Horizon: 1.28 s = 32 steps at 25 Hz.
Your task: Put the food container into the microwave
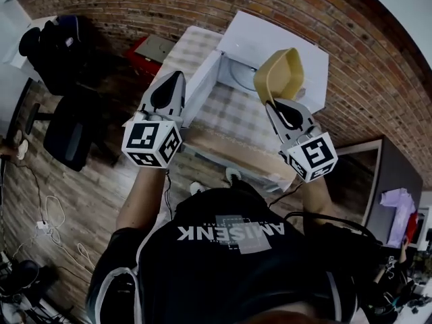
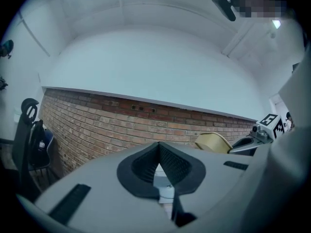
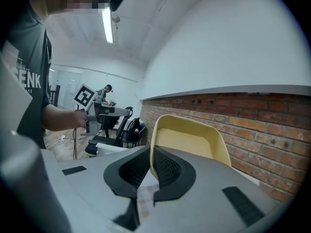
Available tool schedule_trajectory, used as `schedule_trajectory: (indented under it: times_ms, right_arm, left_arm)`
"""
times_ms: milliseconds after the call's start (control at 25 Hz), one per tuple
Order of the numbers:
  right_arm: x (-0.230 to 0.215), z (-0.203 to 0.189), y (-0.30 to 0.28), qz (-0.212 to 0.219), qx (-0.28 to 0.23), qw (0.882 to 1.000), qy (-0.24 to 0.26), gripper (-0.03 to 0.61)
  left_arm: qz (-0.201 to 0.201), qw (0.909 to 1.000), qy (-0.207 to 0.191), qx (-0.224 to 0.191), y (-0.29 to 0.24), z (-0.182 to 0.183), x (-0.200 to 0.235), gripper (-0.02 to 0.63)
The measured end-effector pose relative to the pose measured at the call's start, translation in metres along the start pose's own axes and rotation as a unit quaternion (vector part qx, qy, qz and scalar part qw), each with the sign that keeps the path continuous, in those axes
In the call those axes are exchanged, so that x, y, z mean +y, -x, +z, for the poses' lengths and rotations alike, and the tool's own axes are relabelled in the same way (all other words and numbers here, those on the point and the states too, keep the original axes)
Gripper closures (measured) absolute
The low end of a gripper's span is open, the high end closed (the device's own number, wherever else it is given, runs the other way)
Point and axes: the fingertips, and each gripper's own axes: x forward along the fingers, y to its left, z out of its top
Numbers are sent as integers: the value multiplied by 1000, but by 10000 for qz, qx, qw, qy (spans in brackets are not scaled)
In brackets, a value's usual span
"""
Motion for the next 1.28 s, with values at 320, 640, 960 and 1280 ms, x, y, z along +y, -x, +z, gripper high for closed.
schedule_trajectory:
  times_ms: [320,640,960,1280]
  right_arm:
    - [19,-31,-39,950,236,9951,120,526]
    - [61,-77,-61,2181,486,9731,568,526]
    - [95,-115,-73,3150,813,9408,950,526]
    - [77,-167,-94,3234,1203,9341,914,526]
  left_arm:
    - [327,9994,49,139,-7,-6,4,601]
    - [627,9978,66,184,-6,-11,-4,601]
    - [971,9947,71,341,3,-19,0,601]
    - [1198,9920,77,397,-1,-33,-7,602]
